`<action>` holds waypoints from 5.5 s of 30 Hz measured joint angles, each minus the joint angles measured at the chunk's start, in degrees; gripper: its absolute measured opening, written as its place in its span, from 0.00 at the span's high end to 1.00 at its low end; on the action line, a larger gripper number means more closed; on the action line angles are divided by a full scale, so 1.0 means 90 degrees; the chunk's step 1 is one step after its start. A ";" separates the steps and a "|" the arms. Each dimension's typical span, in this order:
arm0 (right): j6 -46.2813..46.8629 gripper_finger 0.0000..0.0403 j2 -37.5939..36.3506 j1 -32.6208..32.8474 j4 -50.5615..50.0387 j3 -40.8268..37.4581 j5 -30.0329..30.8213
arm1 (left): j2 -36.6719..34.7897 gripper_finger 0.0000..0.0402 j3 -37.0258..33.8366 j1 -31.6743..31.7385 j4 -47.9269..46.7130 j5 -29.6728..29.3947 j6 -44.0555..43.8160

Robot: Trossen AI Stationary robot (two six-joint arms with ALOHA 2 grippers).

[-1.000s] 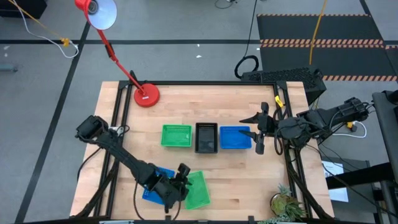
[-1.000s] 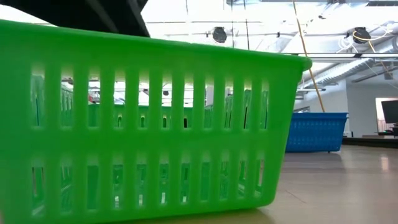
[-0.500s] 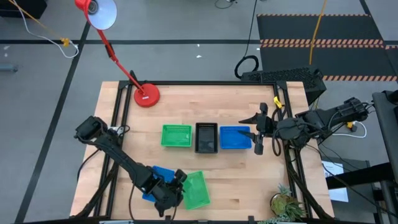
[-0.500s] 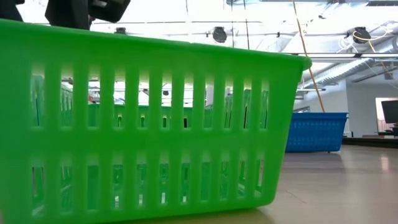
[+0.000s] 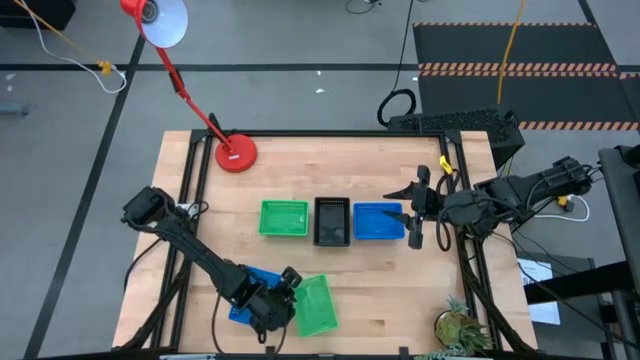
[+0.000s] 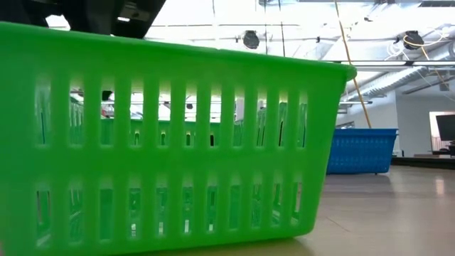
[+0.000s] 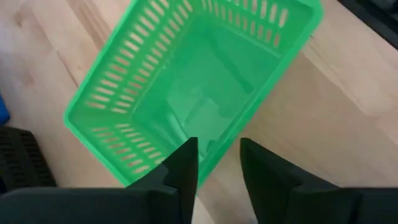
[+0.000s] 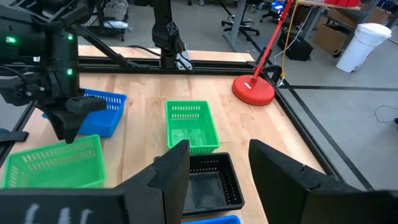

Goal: Stack baskets by color
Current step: Stack the bottom green bin on the top green bin, then stack the bottom blue bin on the top blue bin

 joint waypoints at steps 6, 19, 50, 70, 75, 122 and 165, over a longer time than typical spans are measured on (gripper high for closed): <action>-0.0001 0.60 0.0000 0.0002 0.0000 0.0000 0.0002 | 0.0000 0.85 -0.0150 0.0102 0.0039 0.0165 -0.0055; -0.0025 0.60 0.0000 0.0000 0.0000 0.0000 0.0000 | 0.0000 0.92 -0.0150 0.0268 0.0261 0.0285 -0.0437; -0.0025 0.60 -0.0002 0.0000 0.0024 0.0000 0.0001 | 0.0250 0.96 -0.0150 0.0349 0.0695 0.0302 0.0108; -0.0025 0.60 -0.0002 0.0000 0.0015 0.0000 0.0000 | -0.1327 0.97 0.0771 0.0050 -0.1369 -0.2083 -0.0395; -0.0025 0.60 -0.0002 0.0000 0.0009 0.0000 0.0000 | -0.1762 0.98 0.0775 0.0032 -0.2120 -0.2750 -0.0675; -0.0025 0.60 -0.0002 -0.0002 -0.0002 0.0000 0.0000 | -0.1938 0.98 -0.1671 0.1033 -0.2163 -0.3050 -0.2332; -0.0191 0.60 0.0017 -0.0005 0.0753 -0.0313 -0.0022 | -0.1940 0.67 -0.1207 -0.1022 -0.2762 -0.1486 -0.6113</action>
